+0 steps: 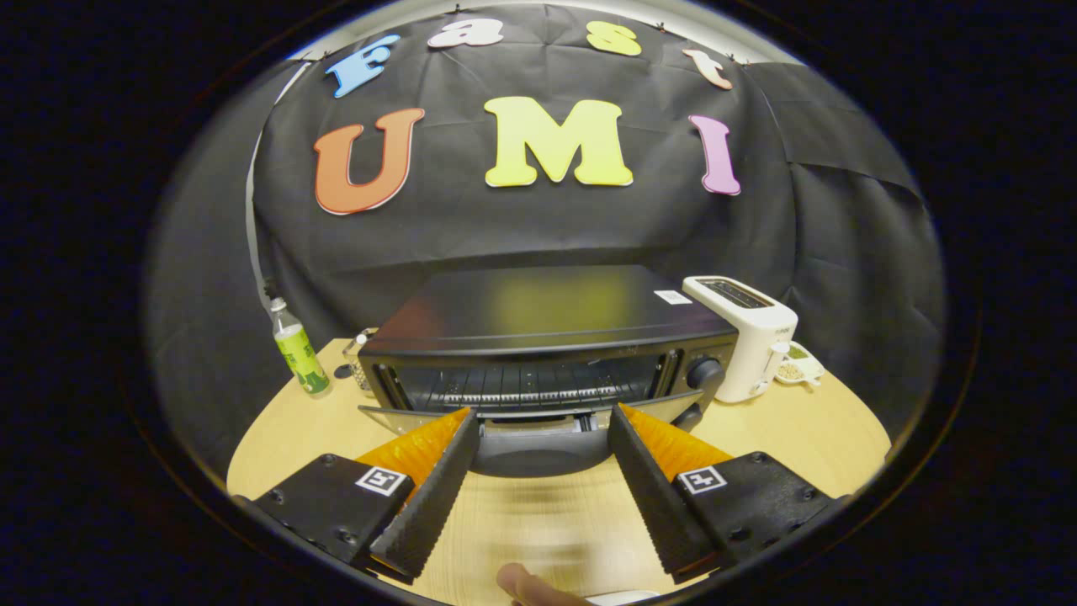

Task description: Open the toaster oven, put the food inside, and close the toaster oven door.

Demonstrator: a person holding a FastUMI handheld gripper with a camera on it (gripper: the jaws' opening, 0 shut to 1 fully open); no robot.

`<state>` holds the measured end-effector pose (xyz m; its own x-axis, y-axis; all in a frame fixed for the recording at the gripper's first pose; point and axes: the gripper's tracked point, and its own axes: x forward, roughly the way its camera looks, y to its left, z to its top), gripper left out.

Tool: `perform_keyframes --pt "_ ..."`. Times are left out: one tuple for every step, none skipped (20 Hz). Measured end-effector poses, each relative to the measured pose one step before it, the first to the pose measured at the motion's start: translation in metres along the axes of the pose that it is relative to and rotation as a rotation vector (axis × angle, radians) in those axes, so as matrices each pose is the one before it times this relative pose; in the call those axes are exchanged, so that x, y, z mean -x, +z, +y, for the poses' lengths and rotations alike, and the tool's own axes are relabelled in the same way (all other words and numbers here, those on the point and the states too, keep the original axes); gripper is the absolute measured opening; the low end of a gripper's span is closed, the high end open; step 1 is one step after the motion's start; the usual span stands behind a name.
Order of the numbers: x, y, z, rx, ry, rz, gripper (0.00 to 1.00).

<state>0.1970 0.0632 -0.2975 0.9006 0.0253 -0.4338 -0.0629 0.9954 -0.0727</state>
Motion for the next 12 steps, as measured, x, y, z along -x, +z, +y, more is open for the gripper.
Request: perform_keyframes --pt "0.00493 -0.00775 -0.00092 0.00495 0.00211 0.00604 1.00" --pt "0.00401 -0.00944 -0.00106 0.00051 0.00399 0.00547 1.00" --pt "0.00294 -0.00726 -0.00065 0.00363 0.00337 0.00390 1.00" --pt "0.00194 -0.00617 -0.00055 0.00188 0.00457 -0.00121 1.00" --pt "0.00235 -0.00371 -0.00099 -0.00245 0.00716 -0.00453 1.00" --pt "0.00118 -0.00535 -0.00058 -0.00559 0.00531 0.00056 1.00" --pt "0.00044 -0.00890 -0.00391 -0.01049 -0.00144 0.01777 1.00" --pt "-0.00056 -0.01417 -0.00316 -0.02391 0.00205 0.03667 1.00" --pt "-0.00271 -0.01576 -0.00002 -0.02655 0.01141 0.05299 1.00" --pt "-0.00300 -0.01016 0.00247 -0.02323 0.02240 0.03706 1.00" --pt "-0.00419 -0.00370 -0.00004 -0.00214 0.01076 0.01652 1.00" --pt "-0.00040 0.00088 -0.00445 0.00543 -0.00324 -0.00354 1.00"
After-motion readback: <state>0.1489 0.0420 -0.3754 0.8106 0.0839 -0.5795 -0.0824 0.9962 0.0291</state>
